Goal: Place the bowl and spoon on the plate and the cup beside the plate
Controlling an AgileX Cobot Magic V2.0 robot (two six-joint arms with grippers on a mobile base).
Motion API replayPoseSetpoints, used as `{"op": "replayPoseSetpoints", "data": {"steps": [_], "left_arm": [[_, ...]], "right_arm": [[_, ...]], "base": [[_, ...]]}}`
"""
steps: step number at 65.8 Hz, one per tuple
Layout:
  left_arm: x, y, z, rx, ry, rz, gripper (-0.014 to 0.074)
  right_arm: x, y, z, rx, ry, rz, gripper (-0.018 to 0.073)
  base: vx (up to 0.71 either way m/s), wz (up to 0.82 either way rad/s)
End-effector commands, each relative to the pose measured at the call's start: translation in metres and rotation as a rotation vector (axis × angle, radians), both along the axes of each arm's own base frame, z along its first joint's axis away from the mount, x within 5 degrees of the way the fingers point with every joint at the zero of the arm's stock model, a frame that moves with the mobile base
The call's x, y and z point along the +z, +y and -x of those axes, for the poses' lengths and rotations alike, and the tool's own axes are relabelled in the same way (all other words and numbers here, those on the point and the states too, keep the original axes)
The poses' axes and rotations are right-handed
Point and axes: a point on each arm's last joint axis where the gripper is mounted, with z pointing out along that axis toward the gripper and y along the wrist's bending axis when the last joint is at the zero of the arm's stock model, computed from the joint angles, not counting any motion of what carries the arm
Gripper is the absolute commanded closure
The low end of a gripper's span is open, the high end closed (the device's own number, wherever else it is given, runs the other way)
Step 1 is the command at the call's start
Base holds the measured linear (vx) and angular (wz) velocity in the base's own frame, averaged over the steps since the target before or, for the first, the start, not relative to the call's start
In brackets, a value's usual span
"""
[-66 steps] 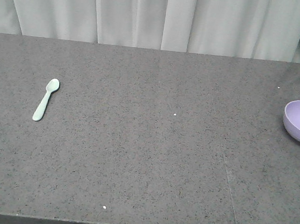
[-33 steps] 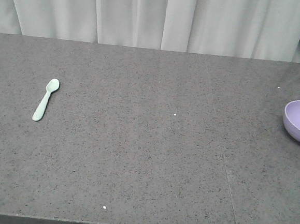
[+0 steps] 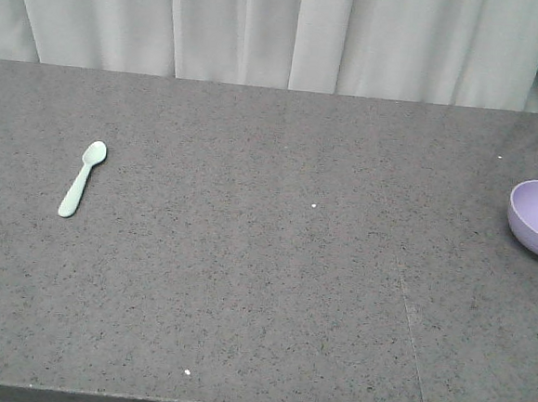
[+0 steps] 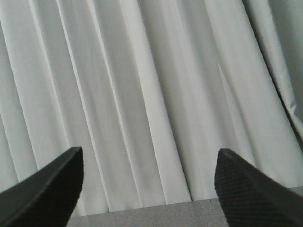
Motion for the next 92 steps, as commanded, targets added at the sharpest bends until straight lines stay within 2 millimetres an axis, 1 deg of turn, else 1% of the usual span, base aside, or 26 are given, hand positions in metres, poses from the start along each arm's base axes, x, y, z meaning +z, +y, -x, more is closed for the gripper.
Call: {"op": "replayPoseSetpoints", "data": {"steps": [1, 2, 3, 4, 9, 10, 11, 18, 23, 30, 37, 38, 41, 44, 45, 53, 58, 65, 66, 67, 70, 76, 79, 85, 88, 92], "left_arm": [[0.01, -0.001, -0.004, -0.021, 0.013, 0.031, 0.0175], [0.01, -0.002, -0.006, -0.026, 0.035, 0.032, 0.0175], [0.035, -0.006, -0.028, -0.061, 0.236, -0.155, 0.0177], [0.041, -0.007, -0.031, -0.068, 0.254, -0.17, 0.0177], [0.06, -0.008, -0.044, -0.091, 0.306, -0.24, 0.0178], [0.066, -0.009, -0.045, -0.092, 0.305, -0.253, 0.0178], [0.069, -0.009, -0.051, -0.097, 0.324, -0.263, 0.0178], [0.095, -0.009, -0.072, -0.094, 0.294, -0.293, 0.0178], [0.106, -0.008, -0.085, -0.077, 0.233, -0.28, 0.0178], [0.113, -0.007, -0.105, -0.05, 0.171, -0.305, 0.018], [0.119, -0.007, -0.133, -0.069, 0.267, -0.372, 0.0193], [0.122, -0.008, -0.136, -0.073, 0.277, -0.383, 0.0197], [0.122, -0.008, -0.156, -0.097, 0.359, -0.416, 0.0202], [0.126, -0.009, -0.173, -0.117, 0.411, -0.45, 0.0203], [0.125, -0.009, -0.181, -0.123, 0.434, -0.45, 0.0203], [0.128, -0.01, -0.229, -0.154, 0.522, -0.471, 0.0203], [0.125, -0.01, -0.26, -0.174, 0.581, -0.471, 0.0203], [0.117, -0.011, -0.298, -0.209, 0.677, -0.469, 0.0203], [0.112, -0.012, -0.305, -0.219, 0.706, -0.468, 0.0203], [0.112, -0.012, -0.31, -0.223, 0.714, -0.468, 0.0203], [0.102, -0.012, -0.328, -0.242, 0.773, -0.467, 0.0203], [0.09, -0.013, -0.352, -0.265, 0.837, -0.466, 0.0203], [0.079, -0.013, -0.367, -0.282, 0.883, -0.462, 0.0203], [0.065, -0.014, -0.384, -0.307, 0.939, -0.455, 0.0203], [0.053, -0.014, -0.393, -0.318, 0.979, -0.454, 0.0203], [0.042, -0.014, -0.4, -0.326, 1.009, -0.451, 0.0203]], "right_arm": [[0.013, -0.004, 0.001, -0.036, -0.065, -0.015, -0.0022], [0.013, -0.004, 0.001, -0.036, -0.064, -0.014, -0.0022], [0.012, -0.002, 0.0, -0.025, -0.048, -0.01, -0.0022], [0.012, -0.002, 0.0, -0.024, -0.047, -0.01, -0.0022], [0.011, -0.002, 0.0, -0.02, -0.042, -0.008, -0.0022], [0.011, -0.002, 0.0, -0.02, -0.041, -0.008, -0.0022], [0.011, -0.002, 0.0, -0.019, -0.04, -0.007, -0.0022], [0.011, -0.002, 0.0, -0.017, -0.037, -0.007, -0.0022], [0.011, -0.002, 0.0, -0.016, -0.036, -0.006, -0.0022], [0.011, -0.002, 0.0, -0.016, -0.036, -0.006, -0.0022], [0.011, -0.002, 0.0, -0.016, -0.036, -0.006, -0.0022], [0.011, -0.002, 0.0, -0.016, -0.036, -0.006, -0.0022], [0.011, -0.002, 0.0, -0.016, -0.036, -0.006, -0.0022], [0.011, -0.002, 0.0, -0.016, -0.036, -0.006, -0.0022], [0.011, -0.002, 0.0, -0.016, -0.036, -0.006, -0.0022], [0.011, -0.002, 0.0, -0.016, -0.036, -0.006, -0.0022], [0.011, -0.002, 0.0, -0.016, -0.036, -0.006, -0.0022], [0.011, -0.002, 0.0, -0.016, -0.036, -0.004, -0.0022], [0.011, -0.002, 0.0, -0.016, -0.036, -0.004, -0.0022], [0.011, -0.002, 0.0, -0.016, -0.035, -0.004, -0.0022], [0.011, -0.001, 0.0, -0.015, -0.034, -0.002, -0.0022], [0.01, -0.001, 0.0, -0.015, -0.031, 0.0, -0.0022], [0.01, -0.001, 0.0, -0.015, -0.031, 0.0, -0.0022], [0.01, -0.001, 0.0, -0.014, -0.03, 0.001, -0.0022], [0.01, -0.001, 0.0, -0.014, -0.03, 0.001, -0.0022], [0.01, -0.001, 0.0, -0.014, -0.03, 0.001, -0.0022]], "base": [[0.0, 0.0], [0.0, 0.0], [0.0, 0.0], [0.0, 0.0], [0.0, 0.0], [0.0, 0.0], [0.0, 0.0], [0.0, 0.0], [0.0, 0.0], [0.0, 0.0], [0.0, 0.0], [0.0, 0.0], [0.0, 0.0], [0.0, 0.0], [0.0, 0.0], [0.0, 0.0], [0.0, 0.0], [0.0, 0.0], [0.0, 0.0], [0.0, 0.0], [0.0, 0.0], [0.0, 0.0], [0.0, 0.0], [0.0, 0.0], [0.0, 0.0], [0.0, 0.0]]}}
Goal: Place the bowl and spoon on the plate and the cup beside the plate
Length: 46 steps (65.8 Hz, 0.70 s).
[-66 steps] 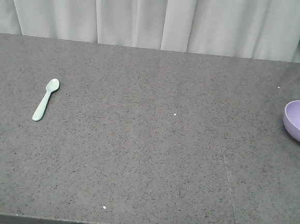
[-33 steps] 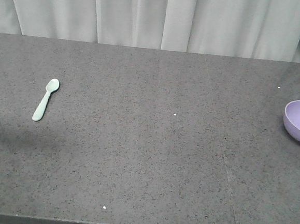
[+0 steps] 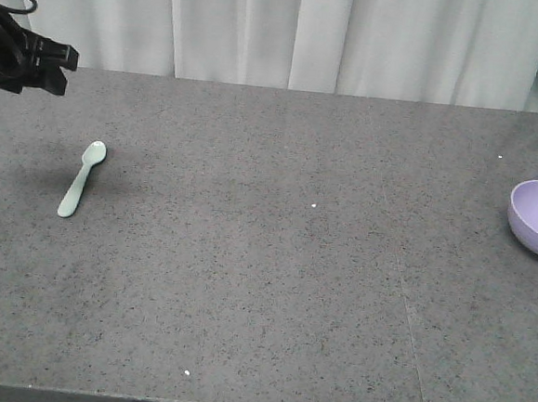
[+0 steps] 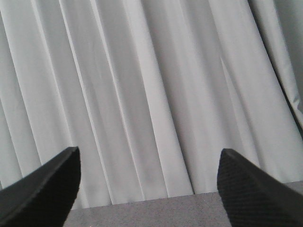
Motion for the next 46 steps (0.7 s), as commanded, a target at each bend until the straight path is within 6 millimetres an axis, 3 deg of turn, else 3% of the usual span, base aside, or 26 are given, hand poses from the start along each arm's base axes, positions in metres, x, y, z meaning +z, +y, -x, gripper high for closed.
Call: {"op": "replayPoseSetpoints", "data": {"steps": [1, 36, 46], "left_arm": [[0.014, -0.003, -0.004, -0.002, -0.06, 0.018, 0.0203], [-0.056, -0.01, -0.035, -0.024, 0.129, -0.008, 0.0203], [-0.066, -0.009, -0.038, -0.02, 0.16, -0.022, 0.0203]], "right_arm": [[0.012, -0.003, 0.0, -0.03, -0.051, -0.005, -0.0022], [0.012, -0.003, 0.0, -0.027, -0.048, -0.005, -0.0022], [0.012, -0.002, 0.0, -0.025, -0.044, -0.004, -0.0022]], "base": [[0.0, 0.0], [0.0, 0.0], [0.0, 0.0]]}}
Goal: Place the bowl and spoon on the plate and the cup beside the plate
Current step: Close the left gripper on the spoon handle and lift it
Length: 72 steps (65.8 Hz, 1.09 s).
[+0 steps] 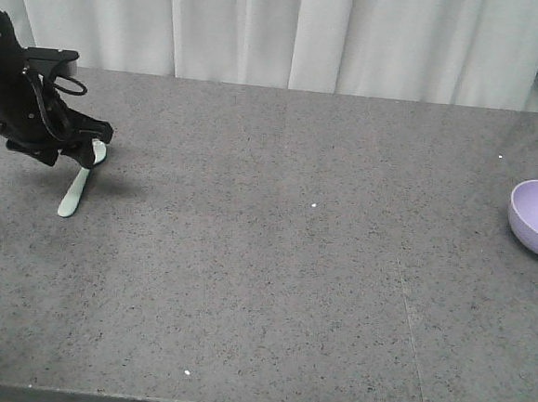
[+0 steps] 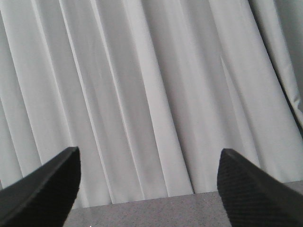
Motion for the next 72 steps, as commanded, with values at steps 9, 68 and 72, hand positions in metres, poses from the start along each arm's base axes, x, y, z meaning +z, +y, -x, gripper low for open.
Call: {"op": "replayPoseSetpoints", "data": {"steps": [9, 68, 72], "left_arm": [[0.023, -0.002, -0.001, 0.011, -0.082, 0.014, 0.0203], [-0.056, -0.022, -0.01, -0.044, 0.186, -0.078, 0.0203], [-0.059, -0.022, -0.009, -0.045, 0.207, -0.079, 0.0211]], "right_arm": [[0.012, -0.002, 0.0, -0.024, -0.044, -0.003, -0.0022], [0.011, -0.002, 0.0, -0.017, -0.035, -0.001, -0.0022], [0.011, -0.001, 0.0, -0.016, -0.032, 0.0, -0.0022]], "base": [[0.0, 0.0], [0.0, 0.0], [0.0, 0.0]]}}
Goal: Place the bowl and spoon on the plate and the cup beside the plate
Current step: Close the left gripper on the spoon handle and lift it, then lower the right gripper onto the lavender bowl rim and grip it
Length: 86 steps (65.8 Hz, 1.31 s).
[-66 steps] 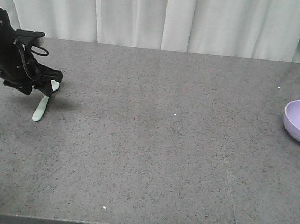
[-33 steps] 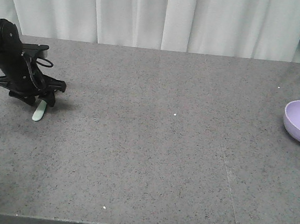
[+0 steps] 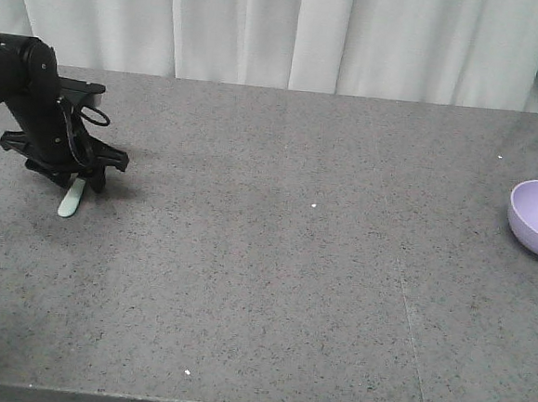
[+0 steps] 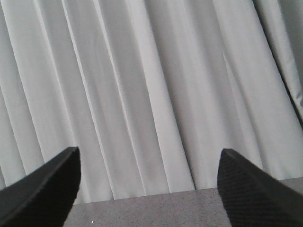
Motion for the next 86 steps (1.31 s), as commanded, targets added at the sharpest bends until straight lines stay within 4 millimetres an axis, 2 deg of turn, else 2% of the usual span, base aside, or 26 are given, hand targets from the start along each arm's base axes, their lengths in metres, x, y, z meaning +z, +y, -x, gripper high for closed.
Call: {"op": "replayPoseSetpoints", "data": {"steps": [1, 12, 24, 34, 42, 47, 53, 64, 76, 86], "left_arm": [[-0.008, -0.006, 0.006, -0.005, 0.087, 0.001, 0.0218], [-0.01, -0.004, 0.009, -0.009, 0.127, -0.014, 0.0341], [-0.01, -0.002, 0.012, -0.019, 0.155, -0.04, 0.0605], [-0.008, -0.004, 0.012, -0.015, 0.148, -0.015, 0.0605], [0.006, -0.009, 0.013, -0.01, 0.096, 0.037, 0.0603], [0.024, -0.012, 0.014, -0.008, 0.033, 0.08, 0.0603], [0.055, -0.016, 0.019, -0.032, -0.073, 0.139, 0.0603], [0.122, -0.022, 0.035, -0.025, -0.308, 0.249, 0.0603], [0.193, -0.024, 0.064, -0.022, -0.559, 0.348, 0.0603], [0.241, -0.022, 0.094, -0.056, -0.731, 0.362, 0.0603]], "right_arm": [[0.012, -0.002, 0.0, -0.024, -0.045, -0.004, -0.0022], [0.011, -0.002, 0.0, -0.017, -0.034, 0.001, -0.0022], [0.01, -0.001, 0.0, -0.013, -0.028, 0.004, -0.0022], [0.01, -0.001, 0.0, -0.012, -0.024, 0.008, -0.0022], [0.01, -0.001, -0.001, -0.017, -0.025, 0.017, -0.0022], [0.01, -0.002, 0.0, -0.026, -0.031, 0.023, -0.0022], [0.012, -0.004, -0.001, -0.048, -0.047, 0.03, -0.0022], [0.021, -0.007, -0.014, -0.074, -0.047, 0.004, -0.0022], [0.041, -0.007, -0.046, -0.063, 0.04, 0.029, -0.0022], [0.066, -0.008, -0.082, -0.079, 0.086, 0.084, -0.0022]], "base": [[0.0, 0.0], [0.0, 0.0], [0.0, 0.0], [0.0, 0.0], [0.0, 0.0], [0.0, 0.0], [0.0, 0.0], [0.0, 0.0], [0.0, 0.0], [0.0, 0.0]]}}
